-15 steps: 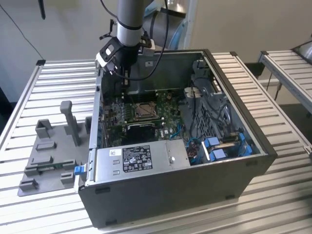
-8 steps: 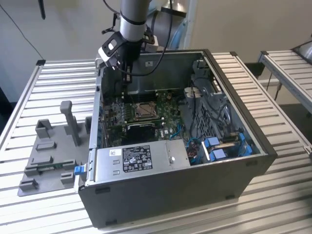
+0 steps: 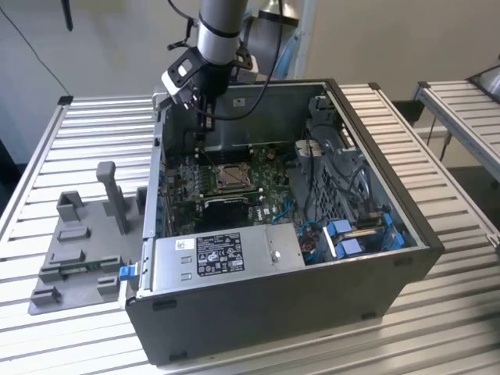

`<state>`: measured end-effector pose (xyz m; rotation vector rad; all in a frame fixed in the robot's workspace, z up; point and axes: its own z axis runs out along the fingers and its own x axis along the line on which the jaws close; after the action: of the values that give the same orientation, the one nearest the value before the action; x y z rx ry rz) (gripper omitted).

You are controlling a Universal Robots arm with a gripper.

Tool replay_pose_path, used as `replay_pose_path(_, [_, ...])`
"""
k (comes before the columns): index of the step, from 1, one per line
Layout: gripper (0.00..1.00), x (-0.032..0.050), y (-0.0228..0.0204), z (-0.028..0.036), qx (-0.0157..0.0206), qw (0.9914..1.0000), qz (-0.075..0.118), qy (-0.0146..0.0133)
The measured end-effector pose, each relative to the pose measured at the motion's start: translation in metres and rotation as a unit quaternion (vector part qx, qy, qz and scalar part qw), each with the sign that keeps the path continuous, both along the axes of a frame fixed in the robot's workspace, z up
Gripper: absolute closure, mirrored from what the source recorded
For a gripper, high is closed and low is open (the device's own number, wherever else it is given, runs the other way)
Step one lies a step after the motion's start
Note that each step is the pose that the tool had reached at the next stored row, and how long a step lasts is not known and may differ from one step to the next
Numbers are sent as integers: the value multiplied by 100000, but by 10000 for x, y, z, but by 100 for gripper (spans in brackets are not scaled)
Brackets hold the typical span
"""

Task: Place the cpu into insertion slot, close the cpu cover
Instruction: 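Close the cpu cover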

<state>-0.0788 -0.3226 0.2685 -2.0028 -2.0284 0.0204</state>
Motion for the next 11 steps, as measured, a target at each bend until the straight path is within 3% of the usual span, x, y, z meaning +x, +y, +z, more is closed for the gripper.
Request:
replay_pose_path(3, [89, -70, -1, -14, -21, 99998, 9, 558])
replay_pose_path(8, [89, -180, 1, -98, -16, 99998, 6, 616])
replay_pose_path(11, [89, -193, 7, -146, -10, 99998, 8, 624])
